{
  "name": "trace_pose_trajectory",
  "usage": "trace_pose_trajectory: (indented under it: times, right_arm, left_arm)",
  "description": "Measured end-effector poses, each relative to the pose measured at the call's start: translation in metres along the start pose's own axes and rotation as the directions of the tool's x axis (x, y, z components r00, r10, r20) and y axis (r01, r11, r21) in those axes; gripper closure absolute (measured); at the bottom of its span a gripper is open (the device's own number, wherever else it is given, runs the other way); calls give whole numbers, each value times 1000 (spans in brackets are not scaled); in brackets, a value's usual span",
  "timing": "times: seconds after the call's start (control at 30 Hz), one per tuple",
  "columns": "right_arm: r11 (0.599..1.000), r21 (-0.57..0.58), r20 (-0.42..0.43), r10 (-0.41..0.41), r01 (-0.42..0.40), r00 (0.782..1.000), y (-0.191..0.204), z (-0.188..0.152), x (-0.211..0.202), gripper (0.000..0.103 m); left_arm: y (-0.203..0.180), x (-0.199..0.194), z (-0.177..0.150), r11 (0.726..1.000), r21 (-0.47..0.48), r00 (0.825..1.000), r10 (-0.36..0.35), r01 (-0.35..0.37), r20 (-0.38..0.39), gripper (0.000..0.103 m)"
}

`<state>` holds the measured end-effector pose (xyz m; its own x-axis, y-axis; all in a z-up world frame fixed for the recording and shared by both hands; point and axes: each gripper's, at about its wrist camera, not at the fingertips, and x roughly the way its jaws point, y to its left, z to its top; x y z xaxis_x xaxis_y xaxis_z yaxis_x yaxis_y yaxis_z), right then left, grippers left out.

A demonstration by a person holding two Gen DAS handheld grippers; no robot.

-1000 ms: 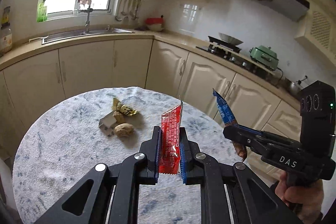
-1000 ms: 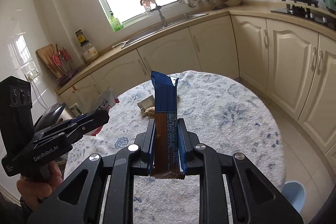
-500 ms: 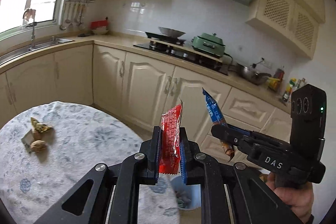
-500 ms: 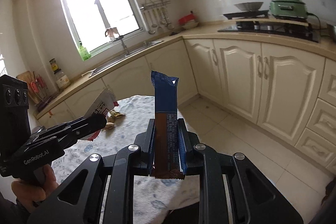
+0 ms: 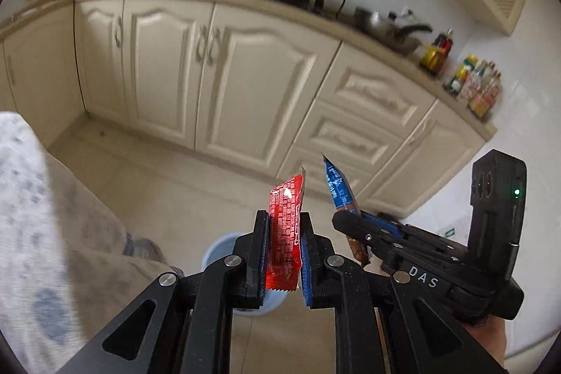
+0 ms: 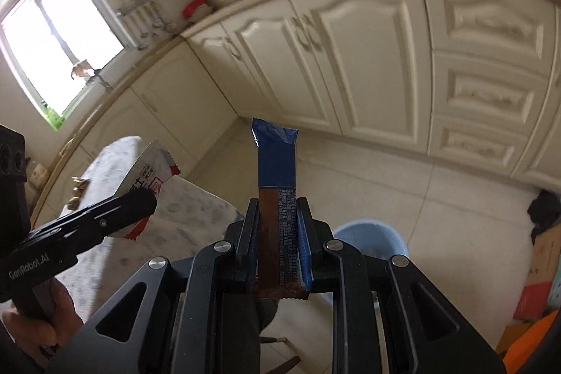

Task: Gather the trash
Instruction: 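Carry the red packet and snack bar toward the wastebasket, then open both tools over the wastebasket to drop the packet and bar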

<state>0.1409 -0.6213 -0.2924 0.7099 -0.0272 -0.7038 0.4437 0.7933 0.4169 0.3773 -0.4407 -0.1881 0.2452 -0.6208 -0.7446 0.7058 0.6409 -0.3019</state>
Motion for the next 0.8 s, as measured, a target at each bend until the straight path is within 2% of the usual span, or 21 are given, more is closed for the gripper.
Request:
trace_pose_trajectory:
  times: [0.17,0.37,0.43,0.47,0.53,0.6,0.63,0.67,0.7,0.73,0.8]
  right_arm:
    - [997,79,-68,-4,9,998,-39,-5,47,84]
    - [989,147,-129,-13,32,992,-74,-8,89,81]
    - [984,174,-148,-17,43,989,-84,-9,98,79]
    - [982,185,-152,-18,46,988,-86,-10,100,75]
    - [978,201,-150,-24,55,988,-92,-11,101,57]
    - [975,213,-142,-31,61,989,-94,-14,97,49]
    - [973,222,-135,-36,66,990,-96,-14,95,36]
    - [970,233,-126,-45,74,991,-97,-15,93,27]
    - [966,245,-114,-57,84,992,-98,-15,90,9]
    - [962,257,-101,-72,96,992,-99,-15,87,0]
    - [957,269,-92,-90,112,992,-100,-14,82,0]
  left_arm:
    - [10,70,21,1000,-28,992,1,-4,-123,91]
    - [32,160,63,998,-56,978,7,-19,-208,90]
    - [41,184,68,997,-67,972,13,-29,-233,87]
    - [42,194,69,997,-73,969,19,-38,-246,82]
    - [45,204,72,995,-76,964,39,-61,-262,63]
    - [42,201,67,993,-77,967,68,-89,-245,31]
    - [41,198,66,992,-73,969,84,-104,-232,24]
    - [39,195,67,990,-67,969,107,-124,-221,11]
    - [36,194,70,987,-61,968,136,-152,-213,3]
    - [35,190,69,984,-55,967,152,-167,-207,2]
    - [26,183,71,982,-42,967,171,-182,-190,1]
